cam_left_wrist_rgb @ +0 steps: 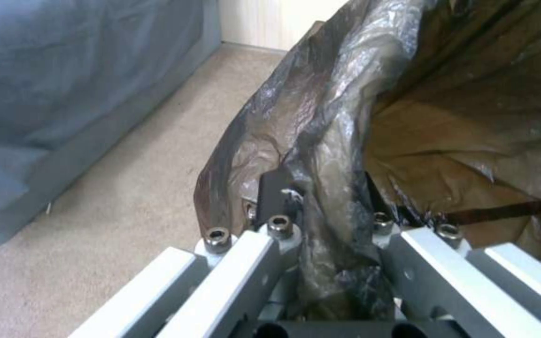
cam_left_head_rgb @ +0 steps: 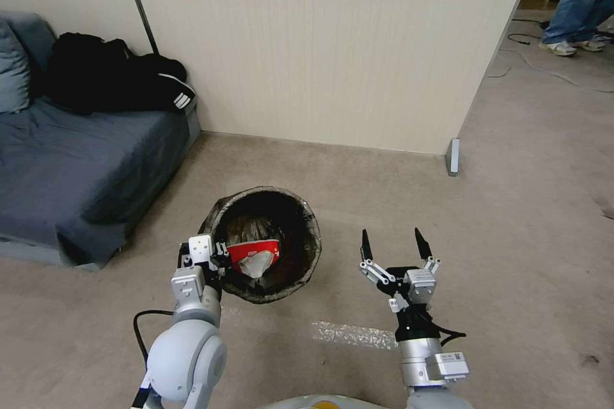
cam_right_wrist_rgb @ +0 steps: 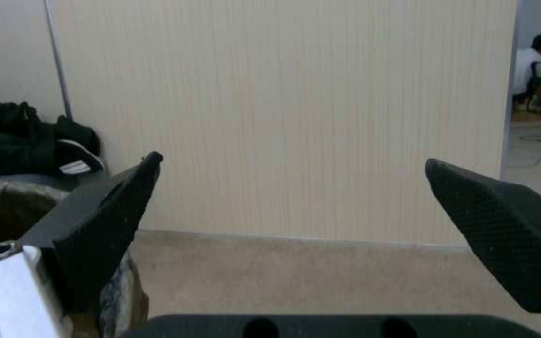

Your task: Pick up the trash bin, then pick up the garbage from the floor and place it into the trash bin.

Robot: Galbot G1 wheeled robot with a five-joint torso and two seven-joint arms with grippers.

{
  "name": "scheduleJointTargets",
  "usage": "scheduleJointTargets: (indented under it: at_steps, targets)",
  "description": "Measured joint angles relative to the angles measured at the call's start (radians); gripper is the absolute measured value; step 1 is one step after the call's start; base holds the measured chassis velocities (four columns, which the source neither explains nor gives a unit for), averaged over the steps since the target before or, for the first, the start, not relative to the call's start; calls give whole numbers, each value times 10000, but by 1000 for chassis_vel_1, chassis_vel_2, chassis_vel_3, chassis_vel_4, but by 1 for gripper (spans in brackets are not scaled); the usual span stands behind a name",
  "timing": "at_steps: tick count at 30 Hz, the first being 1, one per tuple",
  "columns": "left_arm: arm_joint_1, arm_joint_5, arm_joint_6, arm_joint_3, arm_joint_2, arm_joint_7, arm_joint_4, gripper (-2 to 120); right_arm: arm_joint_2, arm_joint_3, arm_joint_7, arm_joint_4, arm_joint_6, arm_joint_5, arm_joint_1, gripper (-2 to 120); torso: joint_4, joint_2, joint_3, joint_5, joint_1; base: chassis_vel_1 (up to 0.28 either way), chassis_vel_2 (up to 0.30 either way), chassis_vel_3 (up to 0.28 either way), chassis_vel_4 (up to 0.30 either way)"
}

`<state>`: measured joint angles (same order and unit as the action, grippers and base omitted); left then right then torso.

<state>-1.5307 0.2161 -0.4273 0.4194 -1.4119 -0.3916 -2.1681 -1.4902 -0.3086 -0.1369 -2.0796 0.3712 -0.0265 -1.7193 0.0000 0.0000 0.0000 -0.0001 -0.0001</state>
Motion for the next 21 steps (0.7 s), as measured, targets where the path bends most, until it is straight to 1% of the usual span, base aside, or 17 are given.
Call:
scheduleJointTargets:
  at_steps: [7, 21]
  targets:
    - [-120, 95, -196, -40, 10, 0, -172, 2, 143, -206, 111, -73, 200, 121, 283, 100, 0, 0, 0, 1, 0, 15, 20, 20, 14]
    - [-203, 129, -354, -45, 30, 10, -282, 2, 129, -266, 117, -175, 185, 218, 498, 100, 0, 0, 0, 1, 0, 81, 75, 79, 84]
